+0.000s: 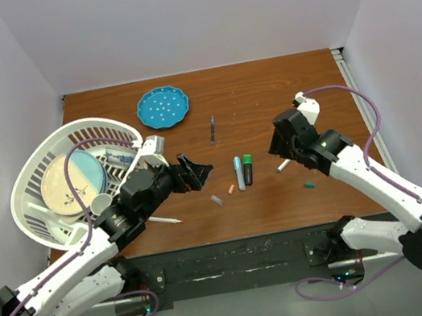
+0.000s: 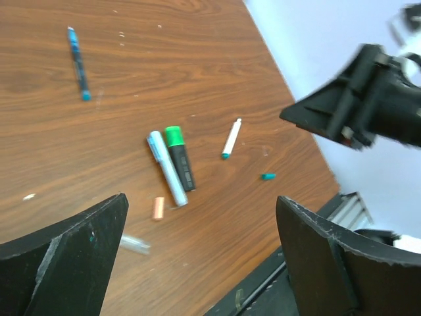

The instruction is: Insert the pens into the pen caps

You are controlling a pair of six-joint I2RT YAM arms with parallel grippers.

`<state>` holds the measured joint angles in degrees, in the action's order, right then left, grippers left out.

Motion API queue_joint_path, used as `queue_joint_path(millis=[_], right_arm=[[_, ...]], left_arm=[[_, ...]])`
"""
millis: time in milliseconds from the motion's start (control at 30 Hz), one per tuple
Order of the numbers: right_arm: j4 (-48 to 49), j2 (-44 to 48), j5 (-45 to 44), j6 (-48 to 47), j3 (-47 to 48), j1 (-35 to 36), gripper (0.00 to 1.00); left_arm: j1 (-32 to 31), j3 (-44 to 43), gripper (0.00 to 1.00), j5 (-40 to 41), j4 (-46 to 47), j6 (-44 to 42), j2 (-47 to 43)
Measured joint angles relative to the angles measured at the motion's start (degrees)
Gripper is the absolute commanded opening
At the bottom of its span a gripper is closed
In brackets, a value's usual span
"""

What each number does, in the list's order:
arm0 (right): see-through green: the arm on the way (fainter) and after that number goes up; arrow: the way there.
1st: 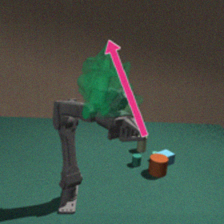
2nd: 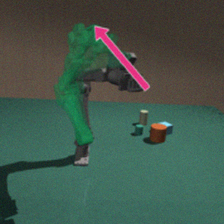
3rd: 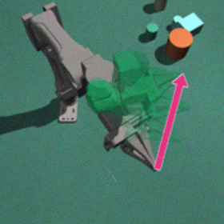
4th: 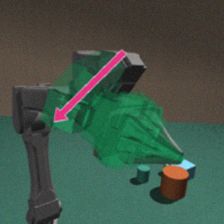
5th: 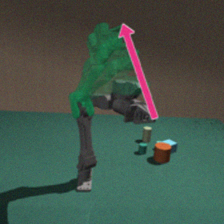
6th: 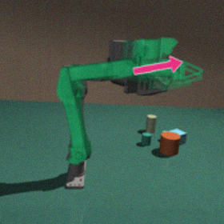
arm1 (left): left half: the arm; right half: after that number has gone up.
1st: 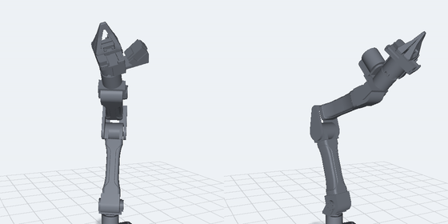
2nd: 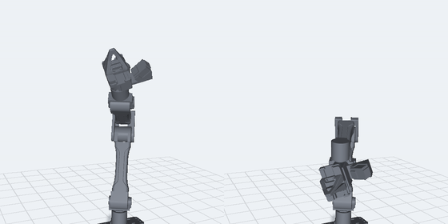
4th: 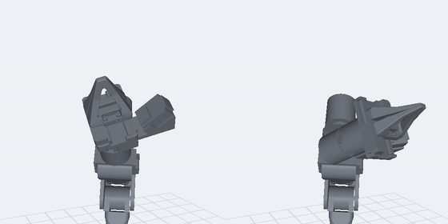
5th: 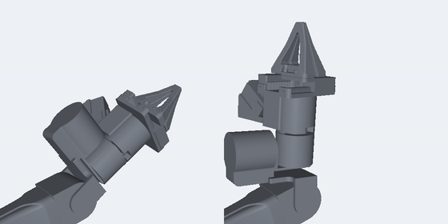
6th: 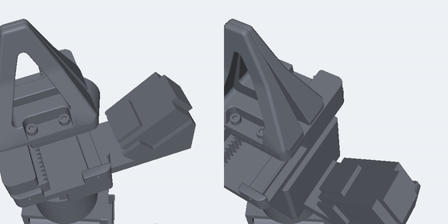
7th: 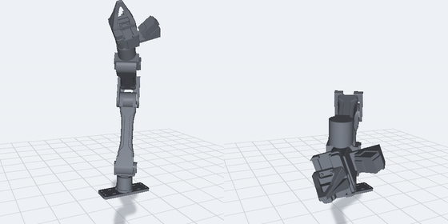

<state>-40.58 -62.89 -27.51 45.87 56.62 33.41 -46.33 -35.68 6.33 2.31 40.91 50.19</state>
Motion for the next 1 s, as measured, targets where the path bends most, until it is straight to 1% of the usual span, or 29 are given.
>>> queue_joint_path(millis=[133, 200, 333, 367, 533, 833, 1000], right_arm=[[4.0, -5.7, 5.4, 0.0, -3.7, -10.1, 0.49], [5.2, -8.5, 7.4, 0.3, -4.7, -13.8, 0.48], [8.0, -13.6, 9.7, 1.4, -5.6, -18.3, 0.46], [8.5, -14.7, 10.2, 1.7, -5.6, -18.9, 0.44], [11.9, -19.7, 10.8, 3.2, -5.7, -20.9, 0.41], [15.6, -27.6, 11.0, 5.0, -6.2, -21.8, 0.34], [16.3, -29.0, 10.8, 5.6, -6.1, -21.9, 0.28]], left_arm=[[0.0, -0.7, 1.00, 1.5, -6.0, -3.2, -3.3], [0.0, -1.0, 1.00, 1.7, -8.0, -4.6, -3.7], [0.0, -1.2, 1.00, 1.6, -10.9, -7.0, -4.7], [0.0, -1.2, 1.00, 1.7, -11.3, -7.5, -4.9], [0.0, -1.2, 1.00, 2.4, -13.2, -10.1, -6.2], [0.0, -1.2, 1.00, 4.3, -14.4, -11.6, -8.3], [0.0, -1.2, 1.00, 4.4, -14.4, -11.7, -8.4]])
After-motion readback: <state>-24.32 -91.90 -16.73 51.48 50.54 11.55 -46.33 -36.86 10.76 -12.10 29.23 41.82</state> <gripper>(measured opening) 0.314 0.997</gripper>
